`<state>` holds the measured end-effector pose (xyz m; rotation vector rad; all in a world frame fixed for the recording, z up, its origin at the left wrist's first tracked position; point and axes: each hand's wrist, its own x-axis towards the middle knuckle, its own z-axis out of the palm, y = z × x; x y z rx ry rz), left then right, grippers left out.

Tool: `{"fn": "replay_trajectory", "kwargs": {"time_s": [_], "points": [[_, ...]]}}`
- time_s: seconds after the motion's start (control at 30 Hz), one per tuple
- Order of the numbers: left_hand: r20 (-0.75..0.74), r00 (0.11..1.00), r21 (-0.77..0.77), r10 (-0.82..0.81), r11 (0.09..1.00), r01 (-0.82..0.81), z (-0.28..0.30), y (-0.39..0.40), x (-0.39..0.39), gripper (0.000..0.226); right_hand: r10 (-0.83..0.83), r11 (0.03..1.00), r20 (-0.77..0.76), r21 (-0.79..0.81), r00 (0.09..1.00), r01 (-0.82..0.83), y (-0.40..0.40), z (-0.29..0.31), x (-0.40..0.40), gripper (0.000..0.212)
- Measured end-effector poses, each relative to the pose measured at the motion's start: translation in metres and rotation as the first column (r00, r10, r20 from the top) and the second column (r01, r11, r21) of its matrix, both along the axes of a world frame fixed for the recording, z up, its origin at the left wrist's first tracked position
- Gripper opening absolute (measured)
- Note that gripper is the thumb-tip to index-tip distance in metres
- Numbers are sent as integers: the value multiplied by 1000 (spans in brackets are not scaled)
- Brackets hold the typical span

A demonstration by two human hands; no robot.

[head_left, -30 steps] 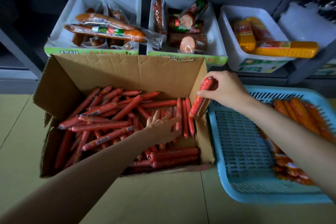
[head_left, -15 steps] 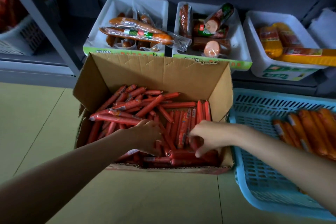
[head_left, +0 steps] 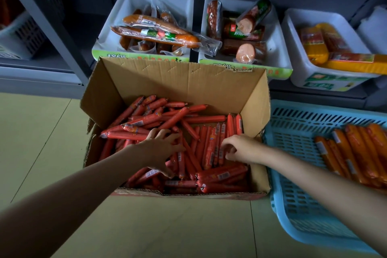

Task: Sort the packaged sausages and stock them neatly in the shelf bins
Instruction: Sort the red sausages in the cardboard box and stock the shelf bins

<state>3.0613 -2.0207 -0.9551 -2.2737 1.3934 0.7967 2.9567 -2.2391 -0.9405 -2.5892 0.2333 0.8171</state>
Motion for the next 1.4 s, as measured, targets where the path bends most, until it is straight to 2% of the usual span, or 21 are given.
{"fn": "replay_trajectory", "kwargs": {"time_s": [0.13, 0.23, 0.37, 0.4, 0.47, 0.53, 0.6, 0.67, 0.77, 0.83, 0.9, 0.93, 1.0, 1.03, 1.13, 1.27, 1.4], "points": [[5, 1000, -18, 8, 1000, -8, -5, 1, 3, 91, -197, 979, 99, 75, 975, 190, 15, -24, 13, 39], [-23, 999, -27, 26, 999, -26, -6, 0, 5, 92, -395, 918, 173, 50, 902, 393, 32, -41, 22, 37], [-33, 999, -44, 40, 998, -41, -8, 0, 6, 92, -443, 888, 205, -36, 873, 459, 51, -54, 33, 76], [-33, 999, -46, 38, 998, -39, -8, 1, 6, 92, -490, 863, 193, -26, 850, 504, 53, -55, 36, 73], [-37, 999, -52, 39, 998, -41, -8, 1, 7, 92, -624, 779, 179, 71, 761, 623, 50, -54, 45, 65], [-43, 998, -64, 43, 997, -46, -8, 2, 8, 91, -696, 717, 184, 226, 694, 660, 40, -44, 55, 60], [-53, 997, -67, 47, 996, -51, -8, 2, 8, 91, -668, 729, 182, 352, 721, 587, 31, -23, 62, 65], [-57, 997, -64, 50, 997, -54, -9, 1, 8, 91, -587, 766, 139, 413, 797, 492, 17, 2, 64, 78], [-49, 998, -48, 50, 997, -52, -9, -1, 8, 92, -341, 880, 54, 371, 939, 298, -7, 32, 56, 82], [-46, 998, -35, 52, 998, -53, -9, -2, 8, 93, -91, 959, -5, 268, 996, 89, -14, 39, 46, 73], [-42, 998, -26, 50, 998, -51, -7, -2, 7, 93, 144, 975, -108, 186, 984, -122, -11, 37, 33, 50], [-43, 998, -23, 51, 998, -52, -7, -3, 7, 93, 203, 967, -187, 192, 961, -167, -9, 33, 26, 41], [-47, 997, -12, 54, 998, -55, -6, -3, 7, 93, 178, 968, -313, 228, 933, -108, -7, 23, 16, 33], [-47, 997, -7, 54, 998, -54, -6, -3, 7, 94, 154, 972, -328, 218, 932, -84, -8, 19, 12, 33], [-49, 997, -3, 58, 998, -58, -7, -4, 8, 94, 128, 985, -303, 152, 944, -85, -15, 10, 8, 33], [-56, 996, -3, 63, 998, -63, -7, -4, 8, 94, 84, 988, -275, 150, 958, -44, -21, 2, 11, 33], [-60, 995, -16, 73, 997, -75, -8, -4, 8, 93, 31, 996, -113, 83, 993, -21, -20, -8, 17, 30]]}}
